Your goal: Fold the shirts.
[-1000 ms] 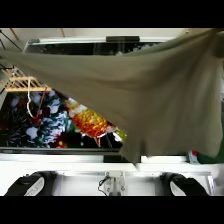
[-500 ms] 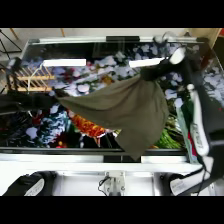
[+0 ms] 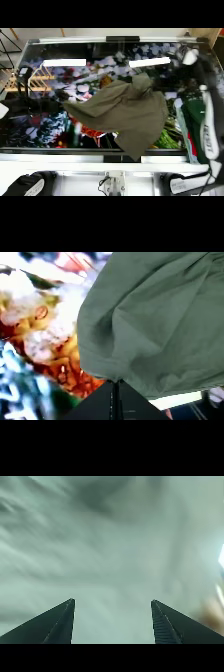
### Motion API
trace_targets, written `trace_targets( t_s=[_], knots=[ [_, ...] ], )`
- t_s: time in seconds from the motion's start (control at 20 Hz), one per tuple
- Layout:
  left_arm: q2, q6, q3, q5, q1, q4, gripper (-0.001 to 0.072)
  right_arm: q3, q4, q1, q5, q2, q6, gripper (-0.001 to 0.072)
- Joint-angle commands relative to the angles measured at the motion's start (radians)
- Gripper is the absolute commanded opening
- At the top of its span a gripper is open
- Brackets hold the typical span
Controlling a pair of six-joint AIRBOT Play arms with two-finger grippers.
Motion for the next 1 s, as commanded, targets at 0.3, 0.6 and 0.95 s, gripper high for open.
trace_targets(
  t_s=[0.3, 0.6, 0.95],
  knots=[
    [0.001, 0.004, -0.004, -0.103, -0.002, 0.039, 0.0025, -1.004, 0.122, -0.230, -0.208, 0.498, 0.050, 0.0581],
    [0.001, 0.002, -0.004, -0.127, -0.002, 0.037, 0.0026, -1.054, 0.222, -0.229, -0.382, 0.471, 0.050, 0.0581],
    [0.000, 0.002, -0.004, -0.125, -0.001, 0.037, 0.0026, -1.054, 0.350, -0.229, -0.465, 0.356, -0.008, 0.0255]
  ],
)
